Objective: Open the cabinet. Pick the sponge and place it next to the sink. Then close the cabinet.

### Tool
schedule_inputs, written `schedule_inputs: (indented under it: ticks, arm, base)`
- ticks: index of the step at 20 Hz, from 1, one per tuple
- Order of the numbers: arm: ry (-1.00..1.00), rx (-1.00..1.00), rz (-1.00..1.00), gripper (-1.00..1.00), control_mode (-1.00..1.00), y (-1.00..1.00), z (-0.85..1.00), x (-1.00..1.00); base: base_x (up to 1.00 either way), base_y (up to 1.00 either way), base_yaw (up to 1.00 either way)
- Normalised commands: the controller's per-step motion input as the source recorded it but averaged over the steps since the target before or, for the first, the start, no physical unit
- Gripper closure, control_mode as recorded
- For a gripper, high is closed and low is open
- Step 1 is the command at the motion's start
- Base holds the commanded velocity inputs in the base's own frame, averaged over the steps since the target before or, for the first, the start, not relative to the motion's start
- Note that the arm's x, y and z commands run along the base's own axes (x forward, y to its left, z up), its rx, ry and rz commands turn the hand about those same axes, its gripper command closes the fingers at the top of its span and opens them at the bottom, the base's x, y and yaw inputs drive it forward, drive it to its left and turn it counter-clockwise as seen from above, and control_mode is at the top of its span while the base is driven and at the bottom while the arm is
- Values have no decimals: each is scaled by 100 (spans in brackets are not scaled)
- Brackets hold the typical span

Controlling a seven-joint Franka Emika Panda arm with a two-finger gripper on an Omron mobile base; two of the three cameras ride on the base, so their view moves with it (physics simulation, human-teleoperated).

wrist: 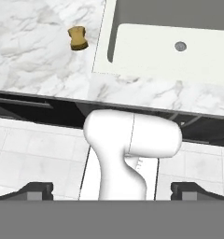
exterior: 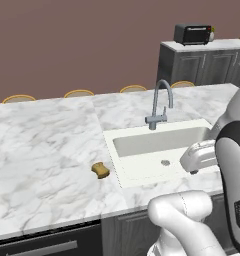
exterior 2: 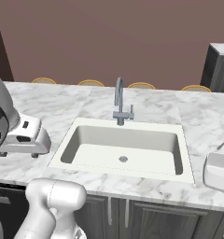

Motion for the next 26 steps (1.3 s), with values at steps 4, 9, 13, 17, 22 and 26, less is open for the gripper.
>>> schedule_inputs:
  ticks: [4, 9, 13, 17, 22, 26]
  arm:
    - [0, 0, 0, -100, 100, 0, 0, -6]
    - [0, 0, 0, -100, 100, 0, 0, 0]
    - [0, 0, 0, -100, 100, 0, 0, 0]
    - [0, 0, 0, -100, 100, 0, 0, 0]
    - [0, 0, 0, -100, 100, 0, 0, 0]
    - [0, 0, 0, -100, 100, 0, 0, 0]
  base:
    - [-21, 0, -6]
    - [-87, -2, -80]
    - [-28, 0, -96]
    - [0, 0, -91]
    - [0, -1, -90]
    - [29, -5, -78]
